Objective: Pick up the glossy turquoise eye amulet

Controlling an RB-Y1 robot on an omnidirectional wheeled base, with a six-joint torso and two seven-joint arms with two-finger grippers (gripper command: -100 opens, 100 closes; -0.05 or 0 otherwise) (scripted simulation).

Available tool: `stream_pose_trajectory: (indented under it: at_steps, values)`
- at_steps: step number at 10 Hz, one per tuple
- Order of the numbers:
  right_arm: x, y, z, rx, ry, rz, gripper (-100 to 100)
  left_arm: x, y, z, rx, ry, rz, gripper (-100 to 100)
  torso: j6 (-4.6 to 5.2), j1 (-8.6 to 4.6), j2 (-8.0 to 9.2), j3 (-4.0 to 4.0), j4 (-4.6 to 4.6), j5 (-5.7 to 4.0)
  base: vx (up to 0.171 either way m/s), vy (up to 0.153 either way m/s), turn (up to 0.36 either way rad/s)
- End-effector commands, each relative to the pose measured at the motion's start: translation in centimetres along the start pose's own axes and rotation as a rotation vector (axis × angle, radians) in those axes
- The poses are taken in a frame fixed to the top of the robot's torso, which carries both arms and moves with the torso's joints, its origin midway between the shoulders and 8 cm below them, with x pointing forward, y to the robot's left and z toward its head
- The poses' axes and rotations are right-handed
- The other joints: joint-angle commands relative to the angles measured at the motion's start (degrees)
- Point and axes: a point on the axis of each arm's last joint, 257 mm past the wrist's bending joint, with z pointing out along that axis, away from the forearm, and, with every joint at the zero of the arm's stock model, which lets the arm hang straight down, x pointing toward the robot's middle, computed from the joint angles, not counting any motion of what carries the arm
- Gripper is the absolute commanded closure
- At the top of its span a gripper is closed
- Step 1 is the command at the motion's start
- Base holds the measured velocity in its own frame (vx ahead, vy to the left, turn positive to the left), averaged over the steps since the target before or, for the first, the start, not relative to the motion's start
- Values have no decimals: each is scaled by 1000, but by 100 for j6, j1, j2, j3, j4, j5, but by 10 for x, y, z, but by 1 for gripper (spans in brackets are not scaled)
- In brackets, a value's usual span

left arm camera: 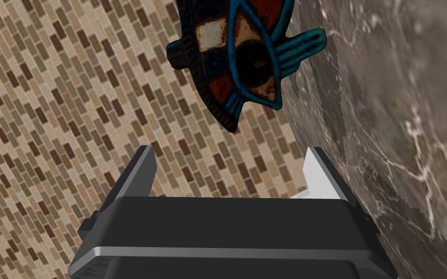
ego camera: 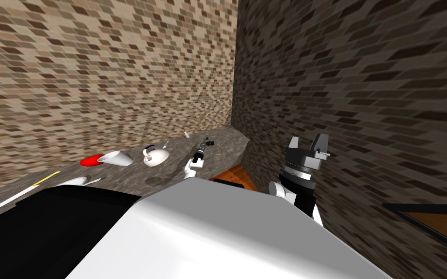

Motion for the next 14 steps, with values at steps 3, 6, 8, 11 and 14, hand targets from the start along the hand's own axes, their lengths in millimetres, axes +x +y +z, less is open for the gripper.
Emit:
stream_pose_trajectory:
  at_steps: [3,6,8,11,14]
  values:
    - [0,0,0,0,0,0,0,0,0,0,0,0,0,100,0,6,15,9,4,2,2,-1,0]
    - [0,0,0,0,0,0,0,0,0,0,0,0,0,100,0,7,18,11,4,2,0,0,0]
    - [0,0,0,0,0,0,0,0,0,0,0,0,0,0,0,7,18,11,4,2,0,0,0]
    - [0,0,0,0,0,0,0,0,0,0,0,0,0,-100,0,7,18,11,4,2,0,0,0]
    - [0,0,0,0,0,0,0,0,0,0,0,0,0,100,0,7,18,11,4,2,0,0,0]
